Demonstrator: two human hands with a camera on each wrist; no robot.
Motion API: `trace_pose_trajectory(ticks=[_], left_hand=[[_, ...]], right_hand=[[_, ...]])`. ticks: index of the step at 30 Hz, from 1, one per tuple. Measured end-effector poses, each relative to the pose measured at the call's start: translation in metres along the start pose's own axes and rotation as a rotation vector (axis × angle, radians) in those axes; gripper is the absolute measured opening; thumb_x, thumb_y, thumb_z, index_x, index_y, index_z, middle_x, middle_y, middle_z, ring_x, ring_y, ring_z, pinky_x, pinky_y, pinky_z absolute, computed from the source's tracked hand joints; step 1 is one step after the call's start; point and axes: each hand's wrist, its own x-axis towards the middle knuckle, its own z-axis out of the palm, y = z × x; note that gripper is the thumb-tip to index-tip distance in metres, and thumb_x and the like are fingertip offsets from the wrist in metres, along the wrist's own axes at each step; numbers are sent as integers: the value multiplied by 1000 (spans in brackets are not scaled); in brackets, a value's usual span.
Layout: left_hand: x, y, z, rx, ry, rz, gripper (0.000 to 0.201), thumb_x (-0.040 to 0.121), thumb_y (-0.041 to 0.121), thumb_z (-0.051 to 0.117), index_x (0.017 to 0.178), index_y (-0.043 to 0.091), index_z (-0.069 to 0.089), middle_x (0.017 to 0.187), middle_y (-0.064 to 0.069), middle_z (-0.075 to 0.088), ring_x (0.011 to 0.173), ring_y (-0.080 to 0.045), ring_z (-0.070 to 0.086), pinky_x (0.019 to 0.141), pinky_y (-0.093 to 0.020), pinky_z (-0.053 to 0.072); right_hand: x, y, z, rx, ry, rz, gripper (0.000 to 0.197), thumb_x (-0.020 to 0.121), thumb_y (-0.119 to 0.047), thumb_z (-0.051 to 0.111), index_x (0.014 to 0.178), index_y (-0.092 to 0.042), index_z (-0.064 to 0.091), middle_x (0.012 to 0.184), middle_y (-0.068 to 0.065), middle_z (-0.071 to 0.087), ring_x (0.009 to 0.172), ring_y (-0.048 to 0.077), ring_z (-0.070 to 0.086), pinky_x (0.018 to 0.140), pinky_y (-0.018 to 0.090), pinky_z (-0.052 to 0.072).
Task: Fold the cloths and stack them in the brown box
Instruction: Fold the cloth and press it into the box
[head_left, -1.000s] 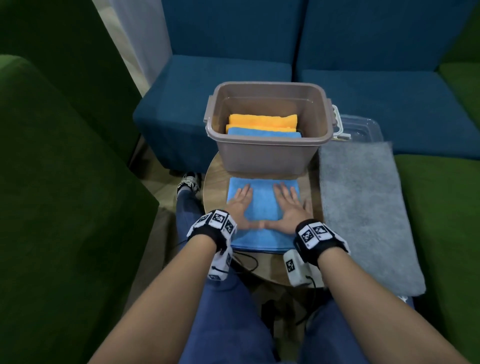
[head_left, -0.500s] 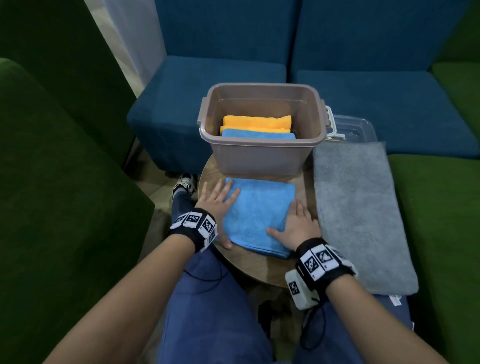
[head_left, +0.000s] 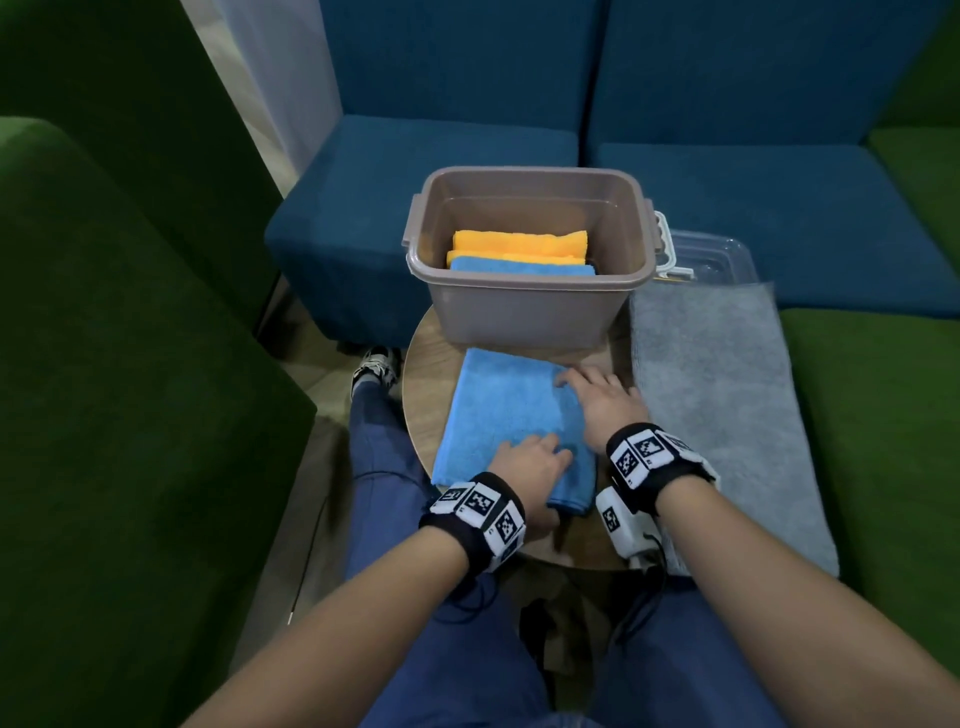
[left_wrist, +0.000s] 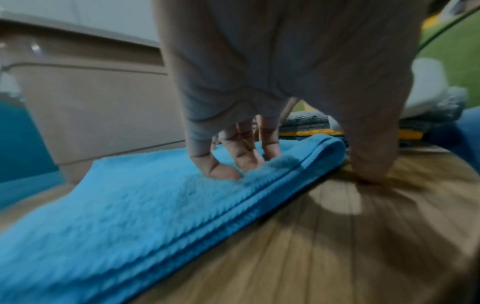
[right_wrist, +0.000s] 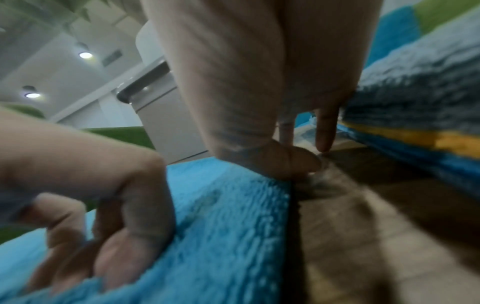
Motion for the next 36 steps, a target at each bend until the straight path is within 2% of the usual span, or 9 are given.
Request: trace_pose_trajectory(ticks=[3,5,11,15,20,26,30,33,36], left_hand=[[0,-9,-2,130,49,-15,36,93,12,51,128,13,49,130,-8,44,123,-27,45,93,-43,39],[-4,-27,-2,177,68,-31,32,97,10,43,128,14,51,134,-7,43,126,-25,43,100,-43,35],[-31,-94,9,19,136,32,44,73,8,58,115,15,50,128,-3,43,117,-23,49,104,-34,28],[-45,-107,23,-166,204,90,55,57,34,61,106,13,52,128,-2,46,109,-24,55,99,-33,36],[-49,-108,34,-172,262,98,62,62,56,56,108,14,53,134,-2,46,109,-23,57,106,-43,36],[-46,-94,36,-22,314,51,51,65,33,56,109,7,55,123,-7,54,91,-29,63,105,-44,34],[-47,-84,35,40,224,-3,56,75,31,55,123,4,48,135,-11,46,102,-30,59,112,-48,25],[-49,-79,35,64,241,-4,47,74,26,53,114,1,55,126,-16,53,105,-31,60,106,-54,33],[-51,-79,37,9,294,4,41,73,26,37,97,4,62,110,-14,64,89,-30,67,97,-52,43]], right_hand=[[-6,-4,2,-38,62,63,49,91,-6,46,132,-33,41,136,-2,43,125,23,43,99,41,36],[-16,-7,3,-78,61,106,41,96,-12,41,134,-29,41,135,2,45,125,26,44,99,41,36],[-62,-18,15,-246,26,92,45,88,-16,60,130,-17,45,132,4,48,123,25,43,96,38,39],[-64,-17,23,-86,32,-65,56,79,-9,66,129,-20,42,129,-1,41,122,22,44,96,37,39],[-62,-17,22,-19,3,-109,57,80,-12,61,132,-27,43,128,-7,44,120,16,49,97,40,38],[-64,-21,26,-160,53,-125,64,80,-14,61,139,-26,38,130,-6,47,118,17,53,106,41,32],[-66,-21,25,-141,104,-138,55,83,-15,56,136,-25,45,126,-5,53,113,17,57,101,34,35],[-70,-22,23,-123,132,-141,44,85,-13,54,128,-22,56,116,-4,60,101,19,62,94,34,39],[-74,-20,17,-74,85,-152,28,88,-16,49,112,-20,63,103,-4,62,98,19,60,87,34,37]])
